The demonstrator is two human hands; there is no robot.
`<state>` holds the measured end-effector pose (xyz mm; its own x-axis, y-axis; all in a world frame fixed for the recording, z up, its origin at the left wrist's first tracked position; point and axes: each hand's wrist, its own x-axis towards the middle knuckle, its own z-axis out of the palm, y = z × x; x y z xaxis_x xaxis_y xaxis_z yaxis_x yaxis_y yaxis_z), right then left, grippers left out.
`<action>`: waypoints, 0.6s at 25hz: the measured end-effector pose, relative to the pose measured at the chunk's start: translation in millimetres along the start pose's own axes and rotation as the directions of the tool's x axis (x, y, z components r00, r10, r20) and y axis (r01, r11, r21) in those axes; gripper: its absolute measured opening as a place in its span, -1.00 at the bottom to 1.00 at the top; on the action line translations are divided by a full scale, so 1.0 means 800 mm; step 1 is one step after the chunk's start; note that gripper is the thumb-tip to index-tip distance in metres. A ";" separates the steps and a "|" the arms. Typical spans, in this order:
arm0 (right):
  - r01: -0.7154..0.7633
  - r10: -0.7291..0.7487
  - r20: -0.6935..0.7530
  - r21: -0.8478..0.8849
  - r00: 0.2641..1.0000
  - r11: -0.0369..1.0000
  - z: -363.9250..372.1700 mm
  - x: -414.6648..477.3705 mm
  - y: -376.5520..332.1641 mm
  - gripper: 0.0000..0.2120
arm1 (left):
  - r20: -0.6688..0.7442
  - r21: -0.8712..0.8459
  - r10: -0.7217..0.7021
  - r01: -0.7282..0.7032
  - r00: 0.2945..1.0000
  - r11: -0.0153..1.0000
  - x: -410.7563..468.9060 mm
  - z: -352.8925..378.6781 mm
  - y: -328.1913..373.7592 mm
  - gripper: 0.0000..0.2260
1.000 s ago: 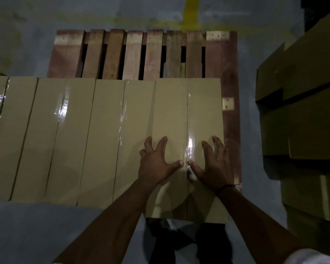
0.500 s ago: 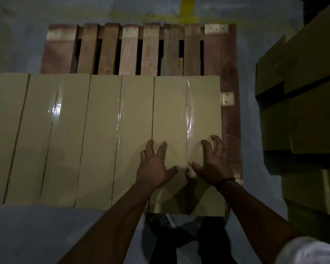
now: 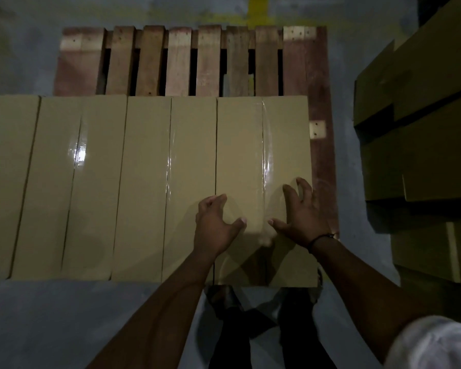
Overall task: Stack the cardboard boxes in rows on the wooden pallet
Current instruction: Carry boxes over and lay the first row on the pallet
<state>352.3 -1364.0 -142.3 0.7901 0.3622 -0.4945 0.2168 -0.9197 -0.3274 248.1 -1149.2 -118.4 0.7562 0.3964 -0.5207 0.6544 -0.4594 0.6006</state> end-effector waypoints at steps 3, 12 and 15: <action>0.004 -0.004 0.001 -0.058 1.000 0.998 -0.001 -0.001 0.001 -0.09 | 0.015 -0.026 0.010 -0.010 1.000 1.000 -0.005 -0.001 -0.009 -0.25; -0.071 0.078 0.089 -0.075 0.993 0.995 0.002 -0.020 -0.017 -0.05 | 0.177 0.187 0.145 -0.178 0.973 0.966 -0.038 -0.004 -0.039 -0.19; -0.110 0.118 0.075 -0.105 0.990 0.988 0.019 -0.045 -0.026 -0.03 | 0.290 0.255 0.175 -0.252 0.941 0.934 -0.059 -0.009 -0.056 -0.14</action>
<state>310.9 -1355.8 -129.7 0.7647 0.2614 -0.5890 0.1874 -0.9647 -0.1848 182.8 -1141.2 -116.2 0.8255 0.0625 -0.5609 0.4203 -0.7313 0.5371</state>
